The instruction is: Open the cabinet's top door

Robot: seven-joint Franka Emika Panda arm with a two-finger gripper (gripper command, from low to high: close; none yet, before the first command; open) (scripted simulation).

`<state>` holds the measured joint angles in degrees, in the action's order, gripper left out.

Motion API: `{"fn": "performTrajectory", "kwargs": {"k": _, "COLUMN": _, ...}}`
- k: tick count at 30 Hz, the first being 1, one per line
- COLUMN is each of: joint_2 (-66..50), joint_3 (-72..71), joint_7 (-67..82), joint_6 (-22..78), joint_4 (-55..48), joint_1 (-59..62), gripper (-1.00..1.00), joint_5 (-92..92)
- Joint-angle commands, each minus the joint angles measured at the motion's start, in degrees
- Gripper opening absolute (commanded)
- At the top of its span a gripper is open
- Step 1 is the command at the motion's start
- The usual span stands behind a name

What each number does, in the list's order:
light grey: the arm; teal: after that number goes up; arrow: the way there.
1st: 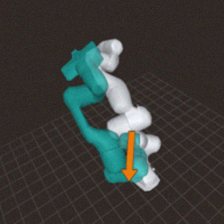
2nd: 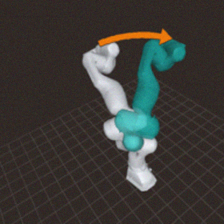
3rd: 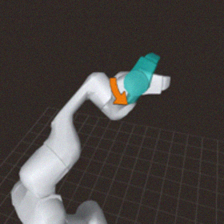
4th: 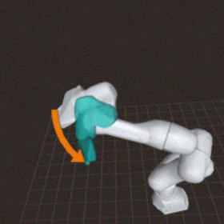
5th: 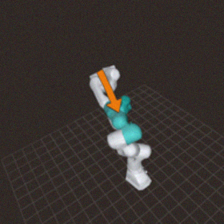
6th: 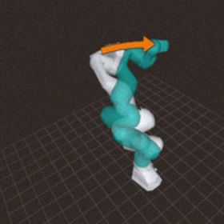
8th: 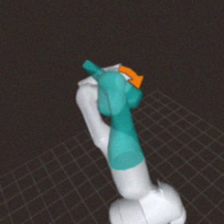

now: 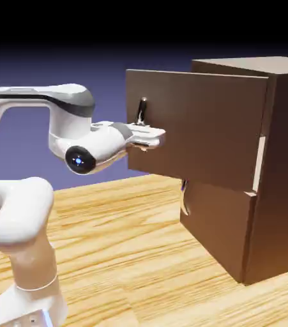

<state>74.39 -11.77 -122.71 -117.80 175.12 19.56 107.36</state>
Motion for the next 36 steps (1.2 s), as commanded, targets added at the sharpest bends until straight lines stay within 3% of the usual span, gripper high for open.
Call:
{"fn": "performTrajectory", "kwargs": {"k": 1, "joint_2": 0.0, "joint_3": 2.1, "joint_7": 0.0, "joint_6": 1.7, "joint_4": 0.2, "joint_1": 0.4, "gripper": -1.0, "joint_5": -2.4}}
{"fn": "performTrajectory", "kwargs": {"k": 15, "joint_2": -13.5, "joint_3": 31.1, "joint_7": 5.6, "joint_6": 25.8, "joint_4": -6.9, "joint_1": 4.9, "gripper": -1.0, "joint_5": -34.5}}
{"fn": "performTrajectory", "kwargs": {"k": 36, "joint_2": -55.2, "joint_3": 65.5, "joint_7": 24.4, "joint_6": 66.0, "joint_4": -44.4, "joint_1": -16.0, "gripper": -1.0, "joint_5": -59.5}}
